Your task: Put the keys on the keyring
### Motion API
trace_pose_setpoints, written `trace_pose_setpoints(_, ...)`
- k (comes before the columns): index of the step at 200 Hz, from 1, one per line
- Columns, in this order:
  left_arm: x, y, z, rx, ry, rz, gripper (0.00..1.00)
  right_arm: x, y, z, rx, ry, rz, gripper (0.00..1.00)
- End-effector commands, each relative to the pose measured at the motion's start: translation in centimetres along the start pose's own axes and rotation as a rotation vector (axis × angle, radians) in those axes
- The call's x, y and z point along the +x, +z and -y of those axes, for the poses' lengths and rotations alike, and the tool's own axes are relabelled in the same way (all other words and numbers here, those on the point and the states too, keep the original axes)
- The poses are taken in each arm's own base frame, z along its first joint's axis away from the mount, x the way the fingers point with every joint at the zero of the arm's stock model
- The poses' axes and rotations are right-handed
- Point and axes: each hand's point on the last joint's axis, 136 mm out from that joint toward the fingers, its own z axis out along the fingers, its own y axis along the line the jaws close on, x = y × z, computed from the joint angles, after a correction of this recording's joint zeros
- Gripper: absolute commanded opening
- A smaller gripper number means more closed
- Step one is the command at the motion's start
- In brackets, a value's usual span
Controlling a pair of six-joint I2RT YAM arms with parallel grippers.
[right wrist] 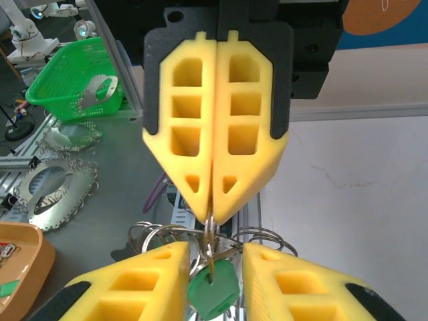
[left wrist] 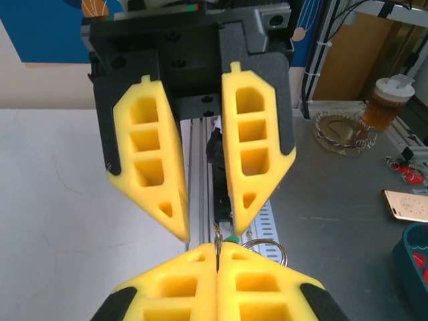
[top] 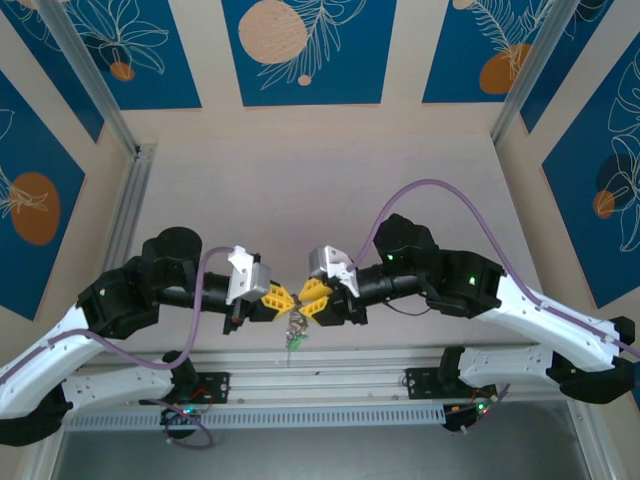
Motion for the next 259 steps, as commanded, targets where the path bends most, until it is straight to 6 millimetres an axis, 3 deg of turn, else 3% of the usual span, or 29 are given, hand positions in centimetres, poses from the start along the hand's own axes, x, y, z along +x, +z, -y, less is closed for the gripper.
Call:
trace_pose_setpoints(1,-1.4,-0.6,0.9,0.028,0.025,0.060,0.00,-0.8,-0.2,-0.3,-0.024,0.000,0.022,0.23)
trace_pose_setpoints(40,-1.5,-0.8,0.9,0.022,0.028,0.066,0.00,-0.6,-0.2,-0.3,-0.023,0.006,0.017,0.09)
trace_pose_setpoints(98,-1.7,-1.0,0.7,0.003,0.039,0.090,0.00,-0.1,-0.2,-0.4,-0.026,0.016,0.011,0.02)
trace_pose_setpoints(170,-1.8,-1.3,0.8,-0.004,0.052,0.096,0.00,0.6,-0.4,-0.1,-0.008,0.033,0.000,0.04)
trace_pose_setpoints(235,-1.8,-1.3,0.8,-0.004,0.052,0.092,0.00,0.8,-0.5,-0.1,-0.008,0.037,-0.004,0.14)
trace_pose_setpoints(259,-1.7,-1.3,0.8,-0.003,0.053,0.091,0.00,0.9,-0.5,-0.2,-0.011,0.038,-0.007,0.13)
